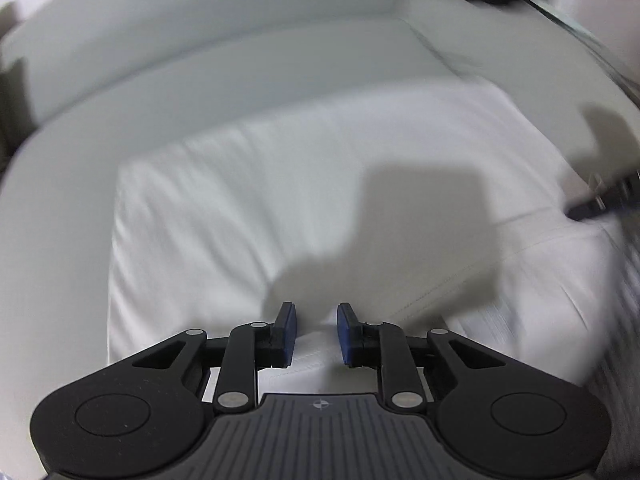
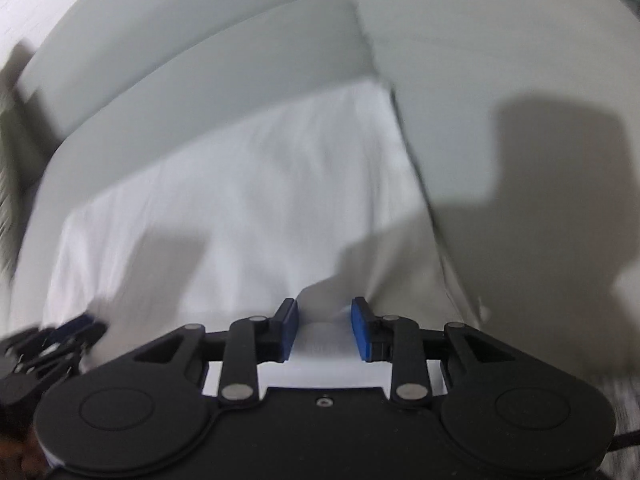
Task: Fold clothes
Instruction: 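Lift the hem and fold it over toward the collar with both tools, then open both tools to release the folded hem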
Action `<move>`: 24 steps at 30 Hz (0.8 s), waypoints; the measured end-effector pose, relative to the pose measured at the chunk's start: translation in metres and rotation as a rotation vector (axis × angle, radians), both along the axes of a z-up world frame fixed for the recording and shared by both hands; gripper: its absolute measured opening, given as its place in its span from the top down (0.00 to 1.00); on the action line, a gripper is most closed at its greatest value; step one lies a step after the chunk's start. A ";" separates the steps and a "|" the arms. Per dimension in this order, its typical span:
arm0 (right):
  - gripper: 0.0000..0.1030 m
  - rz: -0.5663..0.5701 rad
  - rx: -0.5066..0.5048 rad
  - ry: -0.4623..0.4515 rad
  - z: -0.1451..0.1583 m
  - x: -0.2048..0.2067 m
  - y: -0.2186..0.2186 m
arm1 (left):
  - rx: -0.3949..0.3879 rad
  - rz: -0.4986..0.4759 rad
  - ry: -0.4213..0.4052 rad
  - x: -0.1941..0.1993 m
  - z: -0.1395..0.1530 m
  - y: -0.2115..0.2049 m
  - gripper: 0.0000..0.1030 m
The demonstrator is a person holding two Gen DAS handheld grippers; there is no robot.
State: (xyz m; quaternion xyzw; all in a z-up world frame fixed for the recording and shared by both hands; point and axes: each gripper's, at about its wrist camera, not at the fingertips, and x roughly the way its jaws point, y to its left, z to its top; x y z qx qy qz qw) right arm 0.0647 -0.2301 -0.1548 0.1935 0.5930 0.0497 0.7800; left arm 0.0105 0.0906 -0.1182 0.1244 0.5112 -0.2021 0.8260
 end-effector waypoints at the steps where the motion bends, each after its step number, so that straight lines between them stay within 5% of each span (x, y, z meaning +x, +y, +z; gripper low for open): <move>1: 0.72 0.018 0.051 0.025 0.005 -0.015 -0.006 | -0.018 -0.031 -0.003 -0.018 0.009 0.011 0.82; 4: 0.71 0.012 0.146 0.028 0.021 -0.057 -0.029 | -0.087 -0.026 -0.063 -0.057 0.031 0.040 0.70; 9: 0.70 -0.117 0.178 -0.145 0.035 -0.077 -0.053 | -0.170 0.159 -0.194 -0.053 0.039 0.053 0.64; 12: 0.79 -0.098 0.148 -0.203 0.028 -0.062 -0.034 | -0.131 0.240 -0.220 -0.027 0.025 0.035 0.69; 14: 0.79 -0.045 0.091 -0.250 0.023 -0.051 -0.012 | -0.040 0.257 -0.256 -0.016 0.013 0.021 0.69; 18: 0.80 0.070 -0.111 -0.259 0.004 -0.039 0.027 | 0.159 0.350 -0.153 0.005 -0.013 0.016 0.68; 24: 0.77 -0.019 -0.236 -0.206 0.016 -0.057 0.000 | 0.180 0.380 -0.154 -0.006 0.012 0.046 0.69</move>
